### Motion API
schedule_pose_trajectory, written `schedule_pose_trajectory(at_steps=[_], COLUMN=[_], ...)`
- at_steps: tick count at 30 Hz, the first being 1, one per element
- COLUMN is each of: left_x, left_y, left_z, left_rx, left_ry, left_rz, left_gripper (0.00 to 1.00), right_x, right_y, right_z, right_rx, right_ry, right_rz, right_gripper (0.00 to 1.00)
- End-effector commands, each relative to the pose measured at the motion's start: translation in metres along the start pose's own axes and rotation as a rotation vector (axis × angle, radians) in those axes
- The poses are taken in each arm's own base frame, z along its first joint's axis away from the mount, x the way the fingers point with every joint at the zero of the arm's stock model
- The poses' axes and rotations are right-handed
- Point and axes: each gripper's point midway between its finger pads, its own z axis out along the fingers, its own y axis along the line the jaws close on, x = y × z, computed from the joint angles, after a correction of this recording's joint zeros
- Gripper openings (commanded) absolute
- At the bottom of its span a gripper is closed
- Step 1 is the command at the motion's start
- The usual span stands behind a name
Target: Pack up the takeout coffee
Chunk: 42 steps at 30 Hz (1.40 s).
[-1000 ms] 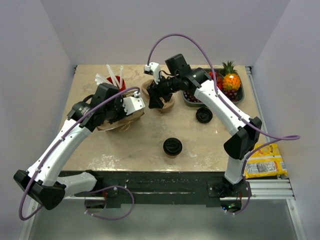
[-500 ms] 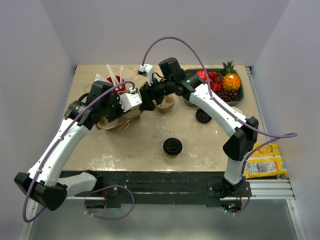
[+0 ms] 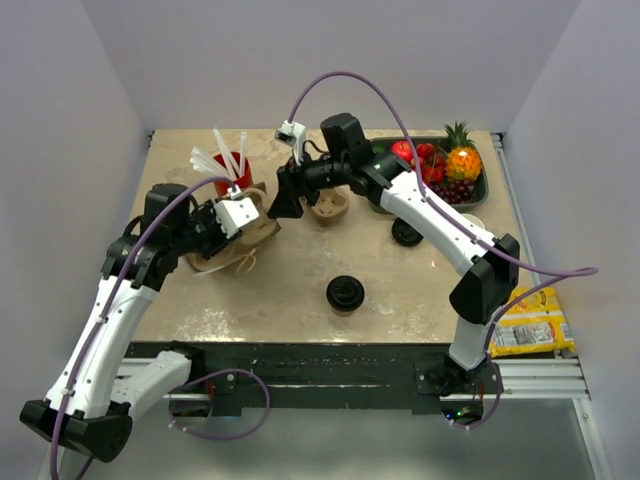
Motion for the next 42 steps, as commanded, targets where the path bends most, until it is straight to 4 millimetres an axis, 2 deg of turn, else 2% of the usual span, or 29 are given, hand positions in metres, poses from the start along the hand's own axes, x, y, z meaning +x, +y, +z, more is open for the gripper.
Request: schedule_pose_trajectory(at_steps=[1, 6, 8, 13, 20, 29, 33, 39, 42], left_x=[-0.019, -0.023, -0.022, -0.022, -0.017, -0.016, -0.016, -0.015, -0.016], left_y=[-0.007, -0.019, -0.02, -0.014, -0.02, -0.019, -0.02, -0.019, -0.019], left_z=[0.013, 0.019, 0.022, 0.02, 0.018, 0.019, 0.02, 0.021, 0.021], left_rx=[0.049, 0.088, 0.09, 0.048, 0.064, 0.072, 0.078, 0.077, 0.075], left_ry=[-0.128, -0.2, -0.2, -0.213, -0.207, -0.19, -0.187, -0.181, -0.182], left_rz=[0.006, 0.017, 0.016, 0.044, 0.088, 0.071, 0.069, 0.068, 0.066], left_gripper=[0.0, 0.0, 0.0, 0.0, 0.0, 0.0, 0.0, 0.0, 0.0], right_x=[-0.059, -0.07, -0.067, -0.06, -0.054, -0.036, -0.025, -0.021, -0.011], right_y=[0.023, 0.004, -0.006, -0.017, -0.034, -0.036, -0.043, -0.043, -0.047], right_z=[-0.013, 0.004, 0.006, -0.003, -0.013, -0.02, -0.017, -0.017, -0.015], right_rx=[-0.055, -0.014, 0.035, 0.103, 0.221, 0.25, 0.271, 0.27, 0.289], right_ry=[-0.19, -0.218, -0.208, -0.199, -0.181, -0.128, -0.096, -0.08, -0.05], right_rz=[-0.011, 0.097, 0.112, 0.121, 0.089, 0.061, 0.068, 0.052, 0.062], right_gripper=[0.72, 0.71, 0.7, 0.68, 0.67, 0.67, 0.66, 0.66, 0.66])
